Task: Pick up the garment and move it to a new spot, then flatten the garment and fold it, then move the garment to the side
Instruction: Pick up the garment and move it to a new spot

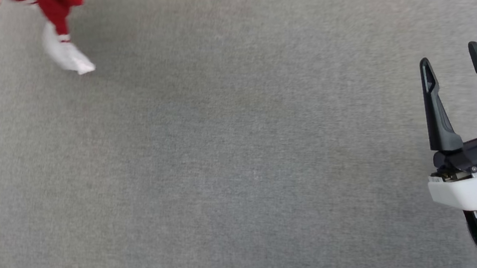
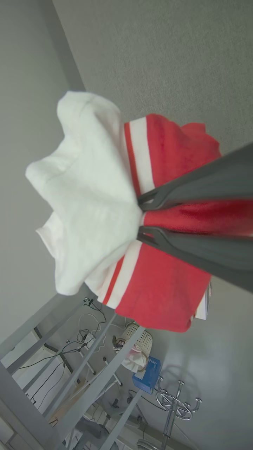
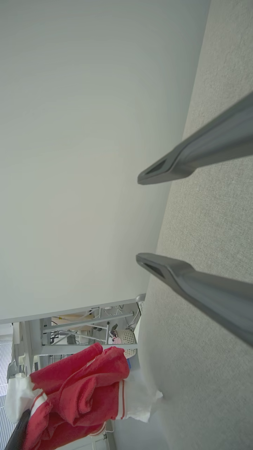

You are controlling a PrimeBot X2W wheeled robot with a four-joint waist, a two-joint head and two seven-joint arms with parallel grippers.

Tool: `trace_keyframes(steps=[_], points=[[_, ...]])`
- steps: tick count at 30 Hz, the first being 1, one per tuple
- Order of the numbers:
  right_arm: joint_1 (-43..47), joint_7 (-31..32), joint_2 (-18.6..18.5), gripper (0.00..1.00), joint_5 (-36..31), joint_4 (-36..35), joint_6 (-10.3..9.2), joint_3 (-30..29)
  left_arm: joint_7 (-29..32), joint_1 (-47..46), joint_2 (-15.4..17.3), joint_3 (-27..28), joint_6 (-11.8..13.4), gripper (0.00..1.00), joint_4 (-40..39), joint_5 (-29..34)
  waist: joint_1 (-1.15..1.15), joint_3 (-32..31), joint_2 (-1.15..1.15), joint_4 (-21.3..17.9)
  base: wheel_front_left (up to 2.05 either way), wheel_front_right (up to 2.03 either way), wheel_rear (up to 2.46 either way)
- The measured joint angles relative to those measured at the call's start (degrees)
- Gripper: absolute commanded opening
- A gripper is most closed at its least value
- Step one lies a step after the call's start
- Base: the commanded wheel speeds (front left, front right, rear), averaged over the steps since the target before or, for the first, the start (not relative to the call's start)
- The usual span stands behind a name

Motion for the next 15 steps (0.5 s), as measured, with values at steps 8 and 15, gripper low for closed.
trace_keyframes(steps=[8,15], points=[[0.80,0.00,0.89,1.00,0.64,0.27,0.00,-0.88,-4.41,-2.90,-6.97,-11.98,-0.01,0.00,-4.76,-0.87,0.00,-3.75,0.00,-4.89,0.00,0.00,0.00],[1.01,0.00,1.16,1.00,3.10,0.33,0.00,-2.13,-10.24,0.04,-17.24,-21.42,-0.01,0.00,-4.58,-1.02,0.00,-5.15,0.00,-9.65,0.00,0.00,0.00]])
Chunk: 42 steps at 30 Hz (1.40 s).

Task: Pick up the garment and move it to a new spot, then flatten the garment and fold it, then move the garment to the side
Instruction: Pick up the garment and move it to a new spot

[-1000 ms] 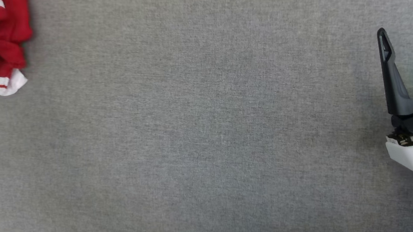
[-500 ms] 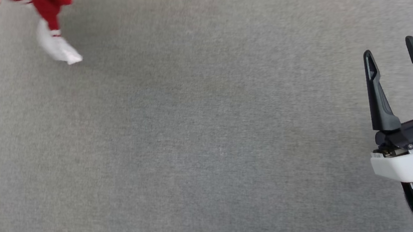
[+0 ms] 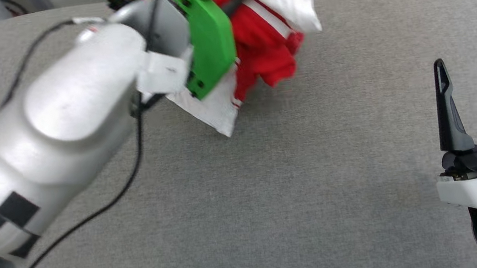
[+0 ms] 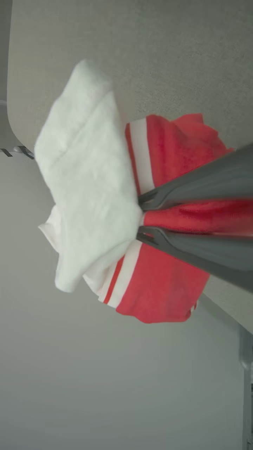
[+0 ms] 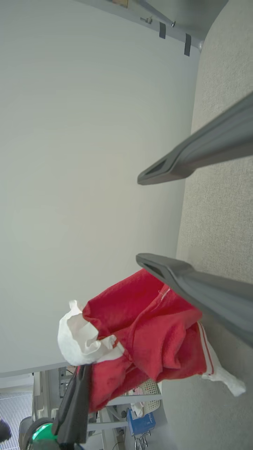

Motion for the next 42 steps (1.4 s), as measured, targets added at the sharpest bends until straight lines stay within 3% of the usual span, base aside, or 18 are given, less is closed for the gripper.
trace_keyframes(steps=[8,12,17,24,25,26,27,35,37,42], points=[[0.31,0.00,0.04,1.00,2.21,0.05,0.00,-1.89,-2.93,8.18,-13.18,-2.97,0.00,0.00,2.98,1.60,0.00,-0.15,0.00,-4.22,0.00,0.00,0.00],[0.31,0.00,0.05,1.00,2.76,0.07,0.00,-2.16,0.68,15.51,-18.53,-3.12,0.00,0.00,2.53,5.66,0.00,0.54,0.00,-5.79,0.00,0.00,0.00],[0.27,0.00,0.07,1.00,3.52,0.15,0.00,-2.64,5.72,24.33,-20.85,-3.25,0.00,0.00,1.53,10.26,0.00,2.18,0.00,-7.03,0.00,0.00,0.00],[0.14,0.00,0.07,1.00,3.54,0.79,0.00,-2.98,7.47,31.11,-21.70,-3.27,0.00,0.00,1.56,12.20,0.00,3.68,0.00,-7.85,0.00,0.00,0.00],[0.14,0.00,0.07,1.00,3.54,0.97,-0.01,-3.07,6.59,31.37,-21.91,-3.31,0.00,0.03,1.76,12.63,0.00,3.67,0.00,-7.73,0.00,0.00,0.00],[0.14,0.00,0.07,1.00,3.54,1.19,0.00,-3.15,5.30,31.36,-22.13,-3.31,0.00,0.89,2.01,12.99,0.00,3.57,0.00,-7.59,0.00,0.00,0.00],[0.15,0.00,0.07,1.00,3.54,1.41,0.00,-3.24,3.14,31.23,-22.36,-3.30,0.00,1.00,2.52,13.15,0.00,3.37,0.00,-7.44,0.00,0.00,0.00],[1.47,0.00,0.07,1.00,3.54,2.82,0.00,-3.68,-19.89,27.04,-23.35,-2.21,0.04,1.00,8.79,13.39,0.00,-0.51,0.00,-5.66,0.00,0.00,0.00],[2.37,0.00,0.07,1.00,3.53,3.20,0.00,-3.59,-23.60,26.55,-23.36,-0.47,1.37,1.00,10.42,13.54,0.00,-1.93,0.00,-5.07,0.00,0.00,0.00],[4.59,0.00,0.08,1.00,3.50,3.93,0.00,-3.57,-25.93,26.87,-23.17,4.43,6.82,1.00,11.00,15.13,0.00,-5.09,0.00,-3.57,0.00,0.00,0.00]])
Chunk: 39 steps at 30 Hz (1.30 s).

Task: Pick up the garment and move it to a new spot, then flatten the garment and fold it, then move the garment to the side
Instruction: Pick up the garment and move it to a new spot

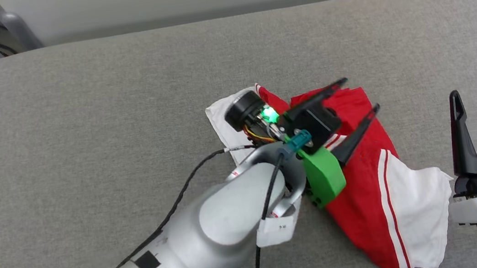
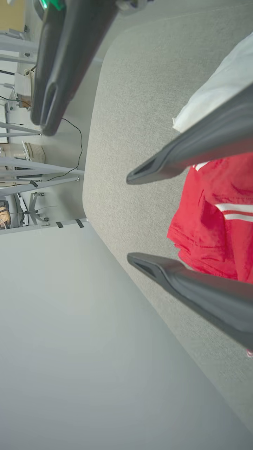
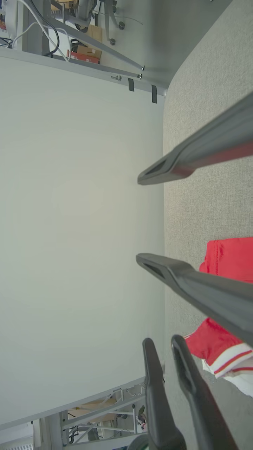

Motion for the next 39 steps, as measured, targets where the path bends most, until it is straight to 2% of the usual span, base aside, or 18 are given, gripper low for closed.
trace_keyframes(steps=[4,9,11,16,22,27,39], points=[[1.55,0.00,0.01,1.00,-0.10,0.75,0.00,0.08,-0.04,3.12,3.08,8.09,4.76,1.00,-5.71,3.46,0.00,-2.15,0.00,1.47,0.00,0.00,0.00],[3.03,0.00,0.02,1.00,-0.56,1.58,0.00,0.14,-0.04,11.51,8.61,16.44,8.14,1.00,-11.22,7.47,0.00,-4.48,0.00,3.18,0.00,0.00,0.00],[3.57,0.00,0.01,1.00,-0.73,1.88,0.00,0.05,-0.04,15.01,9.83,19.82,9.51,1.00,-13.06,8.71,0.00,-5.25,0.00,3.80,0.00,0.00,0.00],[4.60,0.00,0.01,1.00,-1.27,2.42,0.00,0.08,-0.03,23.02,11.80,27.52,12.18,1.00,-16.69,11.66,0.00,-6.95,0.00,5.26,0.00,0.00,0.00],[5.35,0.00,0.01,1.00,-1.68,3.13,0.00,0.01,-0.04,31.84,13.06,35.84,13.88,1.00,-19.41,14.18,0.00,-8.44,0.00,6.42,0.00,0.00,0.00],[6.22,0.00,0.02,1.00,-1.55,4.34,0.00,-0.04,-0.03,38.18,13.02,41.86,13.26,1.00,-21.35,16.07,0.00,-9.47,0.00,6.75,0.00,0.00,0.00],[9.37,0.00,0.01,1.00,0.73,7.13,0.00,1.13,-0.04,49.27,8.82,49.85,5.71,1.00,-23.19,20.15,0.00,-11.91,0.00,6.37,0.00,0.00,0.00]])
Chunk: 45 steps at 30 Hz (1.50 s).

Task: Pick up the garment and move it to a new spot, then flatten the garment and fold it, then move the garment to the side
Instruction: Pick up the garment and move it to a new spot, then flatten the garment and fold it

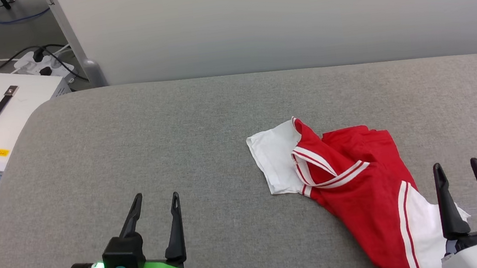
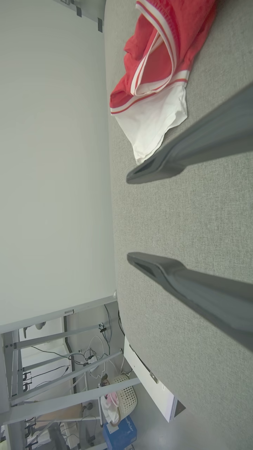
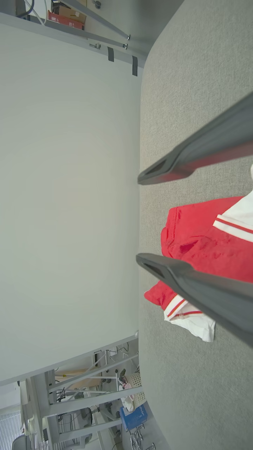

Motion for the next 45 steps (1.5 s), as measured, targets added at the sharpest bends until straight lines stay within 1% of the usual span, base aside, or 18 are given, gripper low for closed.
trace_keyframes(steps=[7,16,23,30,32,33,36,41,45], points=[[1.19,0.00,0.03,1.00,0.09,0.18,0.00,2.31,0.00,2.16,-2.53,3.39,-2.19,1.00,0.05,2.23,0.00,-0.92,0.00,-0.07,0.00,0.00,0.00],[2.43,0.00,0.03,1.00,0.25,0.27,0.00,2.70,0.00,3.94,-4.86,6.51,-4.78,1.00,0.19,4.35,0.00,-1.39,0.00,0.36,0.00,0.00,0.00],[2.43,0.00,0.03,1.00,0.25,0.33,0.00,2.75,0.00,4.22,-5.82,7.64,-6.33,1.00,1.02,5.82,0.00,-1.26,0.00,0.59,0.00,0.00,0.00],[2.43,0.00,0.03,1.00,0.25,0.46,0.00,2.87,0.00,4.37,-6.78,8.91,-7.14,1.00,1.93,6.80,0.00,-1.21,0.00,0.45,0.00,0.00,0.00],[2.43,0.00,0.03,1.00,0.25,0.47,0.00,2.86,0.00,4.24,-6.81,9.29,-7.99,1.00,2.58,6.90,0.00,-1.09,0.00,0.35,0.00,0.00,0.00],[2.37,0.00,0.03,1.00,0.23,0.45,0.00,2.91,0.00,2.44,-6.64,9.47,-9.24,1.00,2.99,7.19,0.00,-0.64,0.00,0.23,0.00,0.00,0.00],[2.00,0.00,0.03,1.00,0.13,0.34,0.00,3.20,0.01,-2.79,-5.87,8.69,-10.92,1.00,4.13,7.40,0.00,0.24,0.00,0.01,0.00,0.00,0.00],[0.20,0.00,0.03,1.00,-0.19,0.05,0.00,3.61,0.01,-13.66,-3.34,4.72,-12.11,1.00,8.00,7.15,0.00,2.21,0.00,-0.65,0.00,0.00,0.00],[-1.86,0.00,0.03,1.00,-0.24,-0.14,0.00,4.12,0.00,-23.60,-0.15,-1.43,-12.36,1.00,11.38,5.22,0.01,4.28,0.00,-1.60,0.00,0.00,0.00]])
